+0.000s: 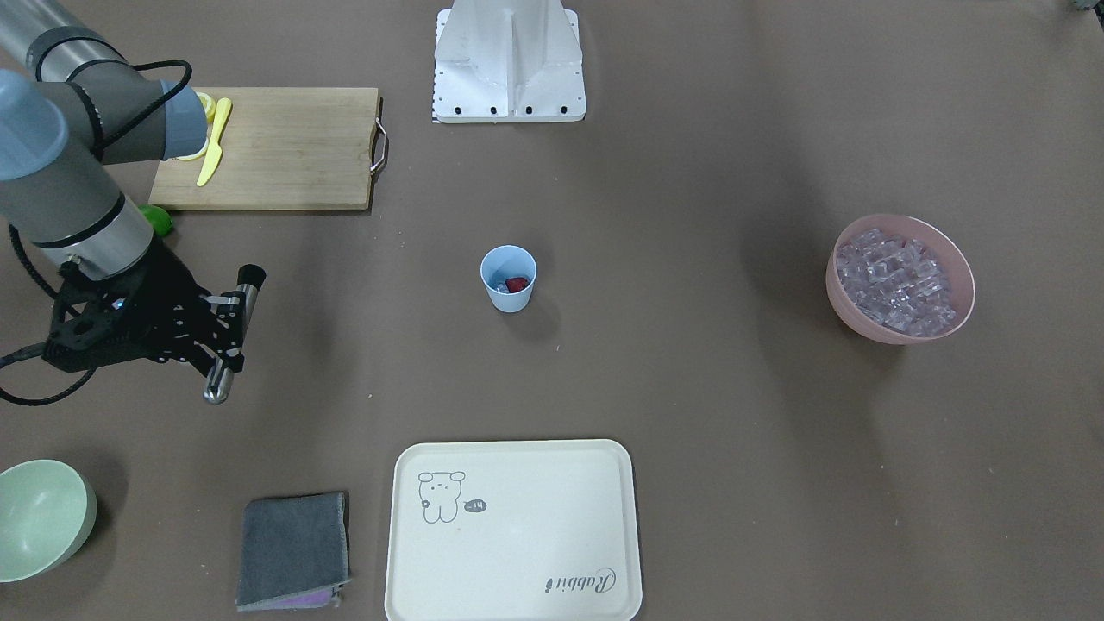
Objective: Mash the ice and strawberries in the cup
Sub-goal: 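Carry the pestle with the right gripper toward the lemons and lower it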
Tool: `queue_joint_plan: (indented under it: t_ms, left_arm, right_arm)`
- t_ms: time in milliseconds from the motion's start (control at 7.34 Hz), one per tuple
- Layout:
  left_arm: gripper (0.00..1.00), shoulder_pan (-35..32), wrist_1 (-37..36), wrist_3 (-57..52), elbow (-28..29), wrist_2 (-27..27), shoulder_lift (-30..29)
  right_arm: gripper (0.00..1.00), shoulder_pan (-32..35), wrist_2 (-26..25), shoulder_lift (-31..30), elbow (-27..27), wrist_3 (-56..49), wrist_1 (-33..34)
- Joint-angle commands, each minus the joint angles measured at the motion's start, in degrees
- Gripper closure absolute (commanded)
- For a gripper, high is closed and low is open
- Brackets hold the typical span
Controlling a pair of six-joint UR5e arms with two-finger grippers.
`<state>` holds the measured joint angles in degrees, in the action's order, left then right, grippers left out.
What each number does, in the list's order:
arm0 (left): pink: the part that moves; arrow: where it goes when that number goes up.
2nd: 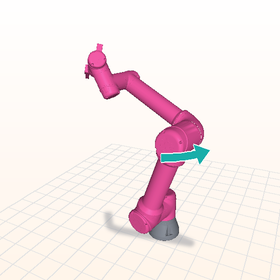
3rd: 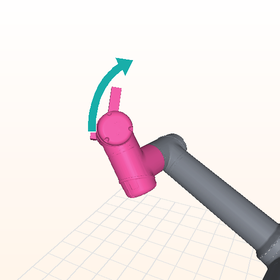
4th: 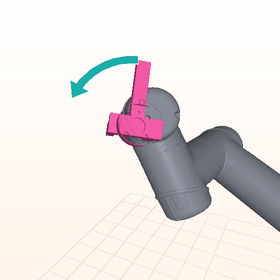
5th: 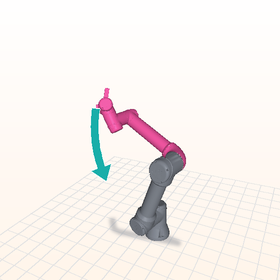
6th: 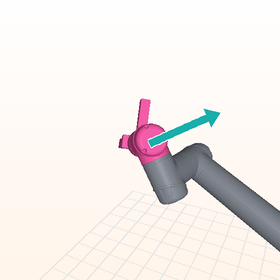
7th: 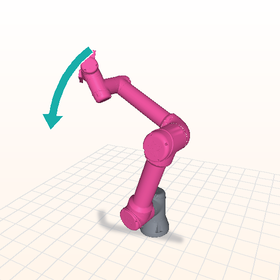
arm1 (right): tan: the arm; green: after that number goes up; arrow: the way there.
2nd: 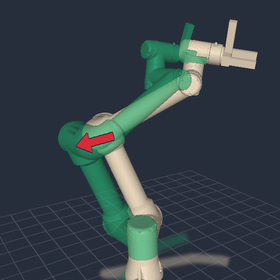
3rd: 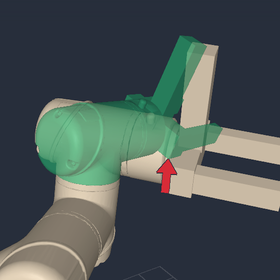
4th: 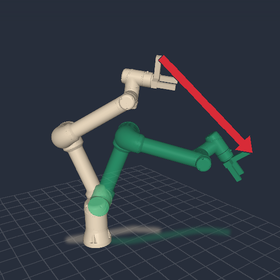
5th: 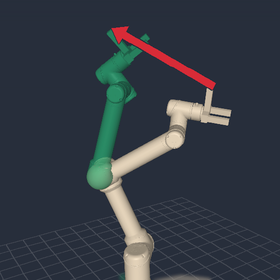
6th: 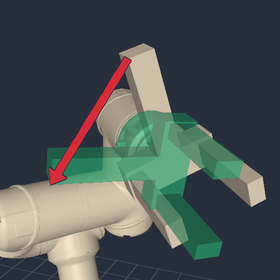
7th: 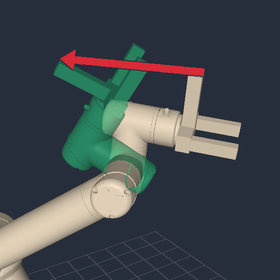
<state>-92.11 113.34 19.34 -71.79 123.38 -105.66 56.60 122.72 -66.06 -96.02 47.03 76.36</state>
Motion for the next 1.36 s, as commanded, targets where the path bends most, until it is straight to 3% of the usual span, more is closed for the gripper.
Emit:
queue_joint_plan:
  t_ms: [0, 409, 681, 1226]
  left_arm:
    - [0.02, 0.0, 1.2, 0.0, -0.1, 0.0, -0.2]
    - [0.02, 0.0, 2.8, 0.0, -0.3, -0.1, -0.1]
    - [0.02, 0.0, 3.2, 0.2, -0.4, 0.0, -0.4]
    - [0.02, 0.0, 3.2, 0.4, -1.1, -0.1, -0.4]
  right_arm:
    - [1.00, 2.2, 7.0, 0.0, 1.3, 0.0, 11.3]
    - [1.00, 2.1, 7.8, -1.2, 8.2, -1.4, 11.2]
    - [1.00, 2.1, 7.9, -3.3, 8.5, -8.0, 11.2]
    - [1.00, 1.2, 7.8, -2.9, 13.0, -10.6, 11.1]
